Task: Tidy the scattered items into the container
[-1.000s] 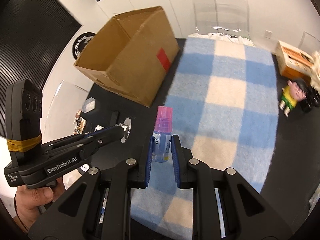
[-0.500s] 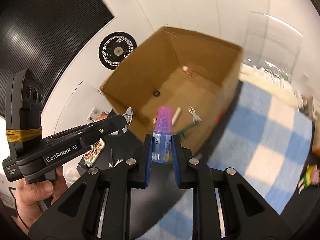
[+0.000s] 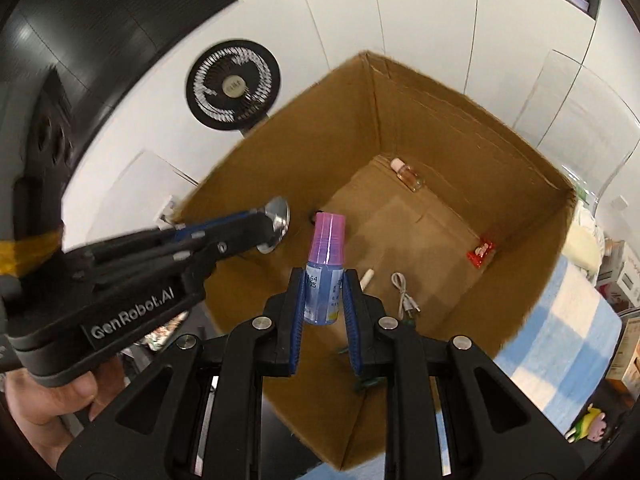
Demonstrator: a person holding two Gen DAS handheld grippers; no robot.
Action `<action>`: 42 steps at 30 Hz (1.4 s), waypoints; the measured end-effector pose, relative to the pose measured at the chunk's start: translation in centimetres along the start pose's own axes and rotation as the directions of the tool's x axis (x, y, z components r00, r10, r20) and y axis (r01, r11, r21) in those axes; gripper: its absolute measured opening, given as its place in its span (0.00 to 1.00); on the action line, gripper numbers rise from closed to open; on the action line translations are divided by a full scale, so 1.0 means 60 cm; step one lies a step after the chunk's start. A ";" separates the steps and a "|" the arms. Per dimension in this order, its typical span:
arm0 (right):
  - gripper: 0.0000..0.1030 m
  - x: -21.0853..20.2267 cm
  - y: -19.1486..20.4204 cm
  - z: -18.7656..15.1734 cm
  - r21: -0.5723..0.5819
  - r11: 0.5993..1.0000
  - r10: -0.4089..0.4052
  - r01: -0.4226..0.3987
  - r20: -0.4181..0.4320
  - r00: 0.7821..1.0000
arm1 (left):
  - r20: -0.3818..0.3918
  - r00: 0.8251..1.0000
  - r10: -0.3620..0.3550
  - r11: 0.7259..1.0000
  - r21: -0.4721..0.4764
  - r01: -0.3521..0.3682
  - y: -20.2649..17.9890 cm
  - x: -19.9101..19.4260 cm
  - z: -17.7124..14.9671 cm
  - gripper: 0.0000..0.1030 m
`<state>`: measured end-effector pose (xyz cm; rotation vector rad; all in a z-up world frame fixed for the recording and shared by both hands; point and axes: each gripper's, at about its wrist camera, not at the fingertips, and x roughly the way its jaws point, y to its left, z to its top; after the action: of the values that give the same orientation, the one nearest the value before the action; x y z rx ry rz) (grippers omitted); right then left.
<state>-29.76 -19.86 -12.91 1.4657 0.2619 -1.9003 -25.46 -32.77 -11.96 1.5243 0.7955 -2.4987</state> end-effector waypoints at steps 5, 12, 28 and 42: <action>0.23 0.016 -0.017 0.002 0.028 1.000 -0.013 0.013 -0.014 1.000 | -0.036 0.998 0.049 0.999 0.008 -0.049 0.017 0.022 -0.004 0.13; 0.85 -0.014 -0.045 -0.047 0.073 0.997 -0.034 0.033 0.014 0.999 | -0.016 0.999 0.047 0.999 0.003 -0.047 0.024 0.011 -0.039 1.00; 1.00 -0.290 -0.109 -0.290 0.248 0.961 -0.188 0.123 0.262 0.946 | 0.105 0.991 0.084 0.984 0.147 -0.099 -0.164 -0.141 -0.229 1.00; 1.00 -0.459 -0.189 -0.577 0.481 0.849 -0.354 0.221 0.207 0.912 | 0.114 0.985 0.131 0.897 0.409 -0.167 -0.382 -0.213 -0.424 1.00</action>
<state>-7.76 18.78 -2.46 1.4650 -0.1134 -2.5221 -6.98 -2.99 -1.59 1.5074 0.1193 -2.7096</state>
